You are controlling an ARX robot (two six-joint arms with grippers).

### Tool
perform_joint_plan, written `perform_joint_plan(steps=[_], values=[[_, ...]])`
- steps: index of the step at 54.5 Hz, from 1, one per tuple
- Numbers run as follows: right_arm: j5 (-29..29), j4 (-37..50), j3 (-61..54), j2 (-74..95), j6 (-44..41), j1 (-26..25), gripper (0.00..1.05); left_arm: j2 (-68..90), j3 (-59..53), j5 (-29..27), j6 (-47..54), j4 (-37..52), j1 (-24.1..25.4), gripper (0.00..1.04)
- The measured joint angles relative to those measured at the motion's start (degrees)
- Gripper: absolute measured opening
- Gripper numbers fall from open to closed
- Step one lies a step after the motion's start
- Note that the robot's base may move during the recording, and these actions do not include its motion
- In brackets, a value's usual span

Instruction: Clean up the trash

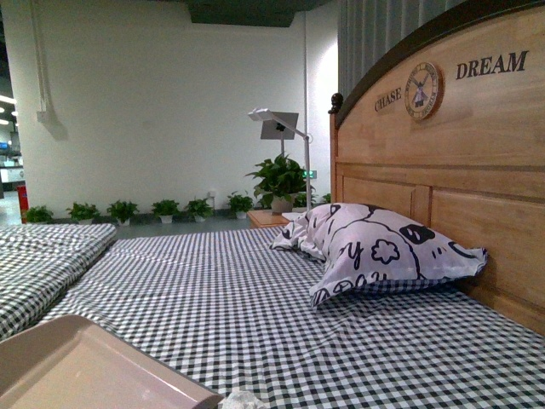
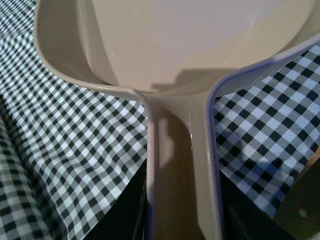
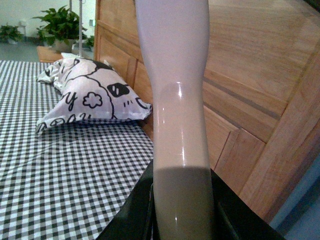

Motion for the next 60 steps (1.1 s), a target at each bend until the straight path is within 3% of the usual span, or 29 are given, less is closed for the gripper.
perform_joint_plan(steps=[7, 16, 60], values=[[0.00, 0.00, 0.00, 0.00, 0.00, 0.00, 0.20, 4.79, 2.14, -1.84, 2.97, 2.23, -4.33, 0.27], [0.00, 0.00, 0.00, 0.00, 0.00, 0.00, 0.20, 9.62, 3.45, -2.71, 5.40, 2.14, -6.38, 0.27], [0.00, 0.00, 0.00, 0.00, 0.00, 0.00, 0.20, 20.46, 9.40, -3.28, 9.20, -0.79, -7.23, 0.27]])
